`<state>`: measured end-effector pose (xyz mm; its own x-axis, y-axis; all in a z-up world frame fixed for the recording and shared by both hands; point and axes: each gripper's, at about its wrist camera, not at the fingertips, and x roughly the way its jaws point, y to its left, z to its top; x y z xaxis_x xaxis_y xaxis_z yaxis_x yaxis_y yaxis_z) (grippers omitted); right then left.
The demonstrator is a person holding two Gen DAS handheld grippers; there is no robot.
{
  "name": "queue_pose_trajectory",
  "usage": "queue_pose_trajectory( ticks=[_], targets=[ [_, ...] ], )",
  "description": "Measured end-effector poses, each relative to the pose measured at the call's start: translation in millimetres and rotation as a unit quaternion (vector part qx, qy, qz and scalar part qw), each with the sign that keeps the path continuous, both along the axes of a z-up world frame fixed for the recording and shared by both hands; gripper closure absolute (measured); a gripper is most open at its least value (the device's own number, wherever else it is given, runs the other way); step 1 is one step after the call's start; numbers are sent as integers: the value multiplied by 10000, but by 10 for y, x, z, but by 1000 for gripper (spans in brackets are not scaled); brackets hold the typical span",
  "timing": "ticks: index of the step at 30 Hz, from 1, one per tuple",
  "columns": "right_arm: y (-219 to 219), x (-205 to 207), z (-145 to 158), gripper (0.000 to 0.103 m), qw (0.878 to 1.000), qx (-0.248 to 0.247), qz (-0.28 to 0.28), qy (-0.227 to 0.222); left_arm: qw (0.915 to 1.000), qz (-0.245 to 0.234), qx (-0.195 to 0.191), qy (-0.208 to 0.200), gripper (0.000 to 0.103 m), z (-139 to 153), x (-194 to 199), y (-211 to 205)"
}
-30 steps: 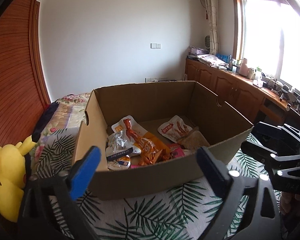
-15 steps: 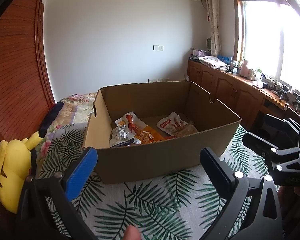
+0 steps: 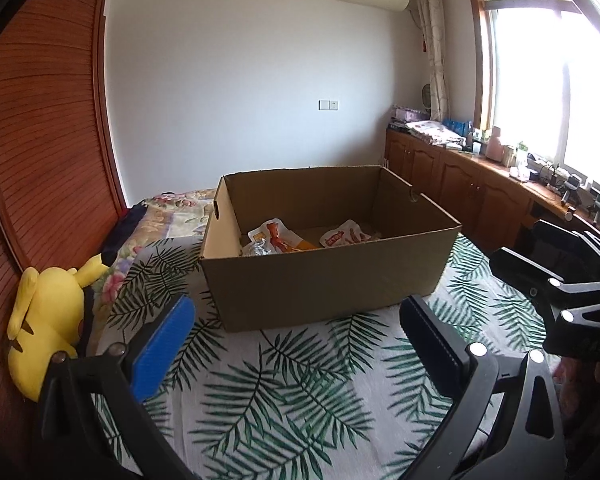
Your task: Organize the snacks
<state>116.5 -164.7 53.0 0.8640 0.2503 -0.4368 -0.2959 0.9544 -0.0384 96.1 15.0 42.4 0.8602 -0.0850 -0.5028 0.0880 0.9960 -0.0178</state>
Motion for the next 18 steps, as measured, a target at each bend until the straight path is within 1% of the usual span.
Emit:
queue_pose_trajectory(
  ticks=[3, 5, 12, 18],
  targets=[
    [-2, -139, 49, 0, 9999, 13, -85, -80, 10000, -21, -8, -25, 0, 26, -122, -6],
    [6, -206, 70, 0, 9998, 19, -135, -107, 10000, 29, 31, -25, 0, 48, -207, 2],
    [27, -559, 118, 0, 9997, 62, -151, -176, 9996, 221, -13, -158, 0, 150, -571, 105],
    [3, -834, 154, 0, 9994, 236, -162, -178, 9998, 196, -83, -59, 0, 80, -853, 157]
  ],
)
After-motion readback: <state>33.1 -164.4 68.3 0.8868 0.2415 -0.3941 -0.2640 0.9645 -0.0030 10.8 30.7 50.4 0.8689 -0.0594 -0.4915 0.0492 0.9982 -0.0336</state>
